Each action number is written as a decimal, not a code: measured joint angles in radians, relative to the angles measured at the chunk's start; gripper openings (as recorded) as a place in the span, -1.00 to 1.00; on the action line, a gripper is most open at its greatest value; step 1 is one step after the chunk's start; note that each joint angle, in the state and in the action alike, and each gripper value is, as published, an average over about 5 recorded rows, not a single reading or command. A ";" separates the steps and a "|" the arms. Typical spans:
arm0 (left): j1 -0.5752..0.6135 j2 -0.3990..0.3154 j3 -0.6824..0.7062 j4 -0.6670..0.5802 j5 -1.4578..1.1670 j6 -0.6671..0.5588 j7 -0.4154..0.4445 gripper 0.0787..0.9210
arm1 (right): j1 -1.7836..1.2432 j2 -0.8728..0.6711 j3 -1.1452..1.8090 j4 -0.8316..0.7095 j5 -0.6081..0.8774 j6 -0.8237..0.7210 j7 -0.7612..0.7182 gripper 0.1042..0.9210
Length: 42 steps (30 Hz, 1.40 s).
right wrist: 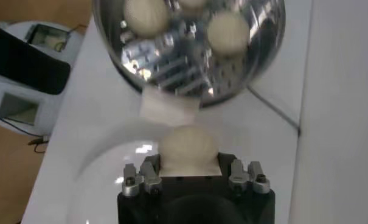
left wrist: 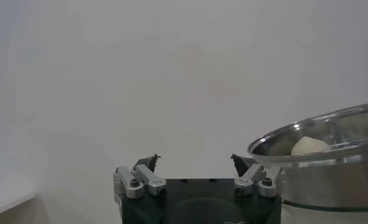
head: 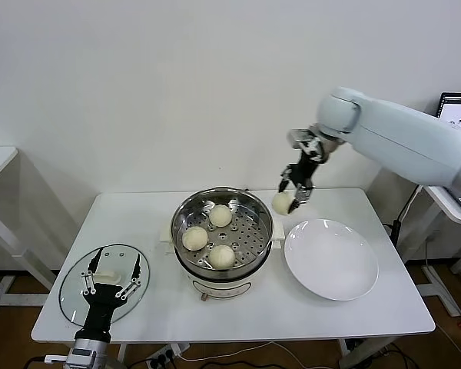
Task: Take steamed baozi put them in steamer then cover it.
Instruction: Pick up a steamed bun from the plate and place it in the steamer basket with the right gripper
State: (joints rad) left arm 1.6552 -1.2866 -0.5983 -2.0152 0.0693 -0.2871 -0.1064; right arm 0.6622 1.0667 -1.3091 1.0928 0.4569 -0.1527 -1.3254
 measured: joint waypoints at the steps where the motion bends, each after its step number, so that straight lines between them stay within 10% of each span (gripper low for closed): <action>1: 0.000 0.000 0.000 0.000 0.000 -0.001 0.000 0.77 | 0.003 0.018 -0.012 0.000 0.008 -0.003 0.007 0.33; 34: 0.001 -0.001 -0.014 0.009 0.000 -0.022 -0.004 0.77 | -0.104 0.241 -0.125 -0.065 -0.025 -0.035 0.129 0.32; 42: 0.002 -0.002 -0.014 0.009 0.000 -0.022 -0.004 0.77 | -0.109 0.242 -0.119 -0.066 -0.034 -0.033 0.128 0.67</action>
State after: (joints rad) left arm 1.6567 -1.2885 -0.6126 -2.0066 0.0695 -0.3089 -0.1108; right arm 0.5532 1.3082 -1.4282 1.0263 0.4225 -0.1860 -1.1974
